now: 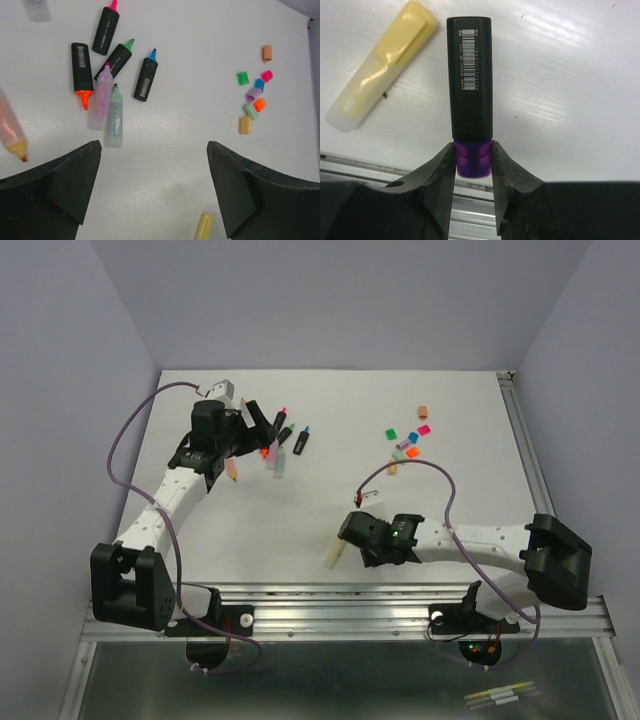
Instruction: Open the pen caps
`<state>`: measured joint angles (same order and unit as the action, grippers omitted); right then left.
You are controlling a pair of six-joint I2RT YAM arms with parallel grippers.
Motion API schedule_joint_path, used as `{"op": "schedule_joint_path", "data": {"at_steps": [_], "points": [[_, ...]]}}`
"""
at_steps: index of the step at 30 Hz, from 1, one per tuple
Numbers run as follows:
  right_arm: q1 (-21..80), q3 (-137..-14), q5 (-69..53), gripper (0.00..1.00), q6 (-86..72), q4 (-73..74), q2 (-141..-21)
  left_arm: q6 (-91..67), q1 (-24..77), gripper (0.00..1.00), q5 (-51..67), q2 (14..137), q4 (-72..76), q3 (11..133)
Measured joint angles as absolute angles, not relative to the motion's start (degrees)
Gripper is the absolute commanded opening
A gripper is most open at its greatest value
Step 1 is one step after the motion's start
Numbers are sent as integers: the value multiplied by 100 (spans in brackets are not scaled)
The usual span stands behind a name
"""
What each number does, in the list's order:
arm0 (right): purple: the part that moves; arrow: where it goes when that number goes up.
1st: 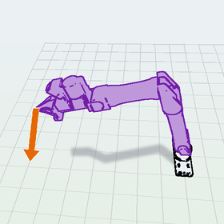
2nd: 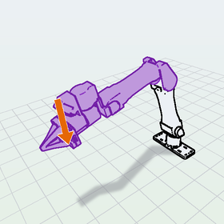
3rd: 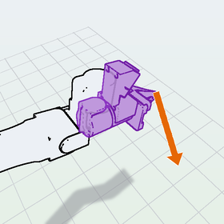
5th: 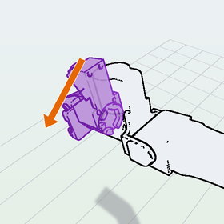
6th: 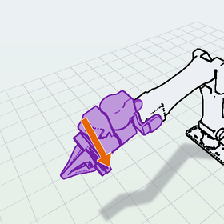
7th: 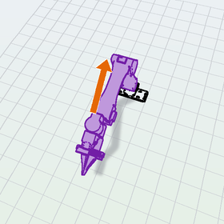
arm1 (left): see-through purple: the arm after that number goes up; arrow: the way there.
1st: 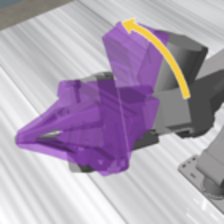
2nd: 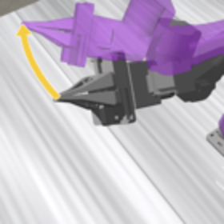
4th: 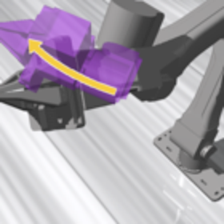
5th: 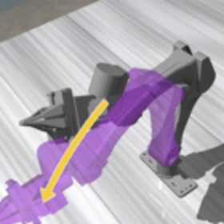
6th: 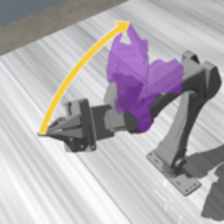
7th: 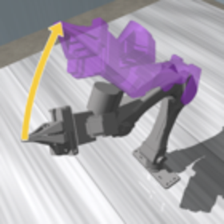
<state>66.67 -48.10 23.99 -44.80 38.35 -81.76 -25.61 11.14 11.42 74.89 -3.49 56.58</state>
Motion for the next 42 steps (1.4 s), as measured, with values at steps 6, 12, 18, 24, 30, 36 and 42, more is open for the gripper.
{"op": "schedule_joint_path", "data": {"at_steps": [6, 12, 18, 24, 30, 36, 42], "points": [[6141, -5048, 2615, 6, -3983, 3750, -7999, -2617, 1151, 99, 2062, 7428, 169, 5531], [5566, -5065, 2202, 6, -3181, 2447, -7413, -2899, 1466, 99, 2958, 7470, 670, 5290], [5395, -5535, 1763, 5, -2506, 1472, -7658, -3323, 2108, 99, 3328, 7870, 1188, 5290], [5352, -5927, 1588, 4, -2176, 1166, -7981, -3529, 2388, 97, 3341, 8195, 1264, 5301], [5275, -6165, 1542, 4, -2110, 1079, -8125, -3621, 2543, 50, 3201, 8254, 1269, 5371], [5212, -6475, 1546, 1, -2110, 1083, -8460, -3686, 2687, 0, 3177, 8281, 1385, 5557], [5137, -6554, 1518, 1, -2119, 1068, -8641, -3758, 2655, 0, 3048, 8468, 1372, 5631]]}}
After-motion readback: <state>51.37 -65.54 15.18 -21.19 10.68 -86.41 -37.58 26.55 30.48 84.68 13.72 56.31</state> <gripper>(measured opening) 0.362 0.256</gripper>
